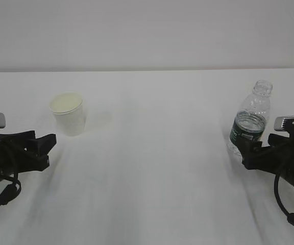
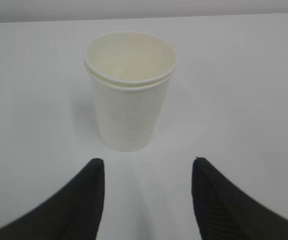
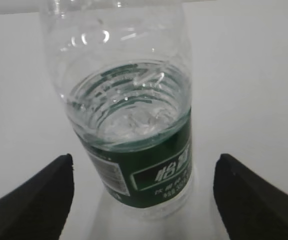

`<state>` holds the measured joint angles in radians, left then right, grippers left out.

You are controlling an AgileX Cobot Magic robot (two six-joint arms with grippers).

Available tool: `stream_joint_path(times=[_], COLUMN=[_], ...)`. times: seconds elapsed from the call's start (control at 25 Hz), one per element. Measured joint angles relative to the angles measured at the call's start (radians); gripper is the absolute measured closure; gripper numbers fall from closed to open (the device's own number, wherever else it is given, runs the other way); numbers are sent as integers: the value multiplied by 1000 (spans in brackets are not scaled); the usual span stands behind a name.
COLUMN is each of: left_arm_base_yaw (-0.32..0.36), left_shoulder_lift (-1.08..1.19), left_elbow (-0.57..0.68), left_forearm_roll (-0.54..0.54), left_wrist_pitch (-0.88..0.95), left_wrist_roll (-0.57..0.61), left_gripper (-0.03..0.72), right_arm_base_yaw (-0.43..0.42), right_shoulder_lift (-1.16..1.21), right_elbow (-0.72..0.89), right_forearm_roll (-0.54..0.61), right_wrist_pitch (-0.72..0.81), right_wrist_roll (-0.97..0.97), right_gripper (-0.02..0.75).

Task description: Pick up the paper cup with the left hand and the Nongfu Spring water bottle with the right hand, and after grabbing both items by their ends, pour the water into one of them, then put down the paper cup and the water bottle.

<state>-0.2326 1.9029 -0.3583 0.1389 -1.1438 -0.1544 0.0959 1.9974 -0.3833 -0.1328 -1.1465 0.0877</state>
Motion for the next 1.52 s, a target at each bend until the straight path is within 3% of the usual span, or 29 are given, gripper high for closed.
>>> stream_joint_path(times=[1.32,1.52], left_arm_base_yaw=[0,0], left_shoulder_lift=[0,0], left_elbow=[0,0], left_forearm_roll=[-33,-33], left_wrist_pitch=[0,0], left_wrist_roll=[2,2], left_gripper=[291,293], right_arm_base_yaw=[0,0], right_shoulder_lift=[109,109], right_elbow=[-170,-170], right_forearm_roll=[-18,-20], right_wrist_pitch=[0,0], right_wrist_roll=[19,19], right_gripper=[92,162])
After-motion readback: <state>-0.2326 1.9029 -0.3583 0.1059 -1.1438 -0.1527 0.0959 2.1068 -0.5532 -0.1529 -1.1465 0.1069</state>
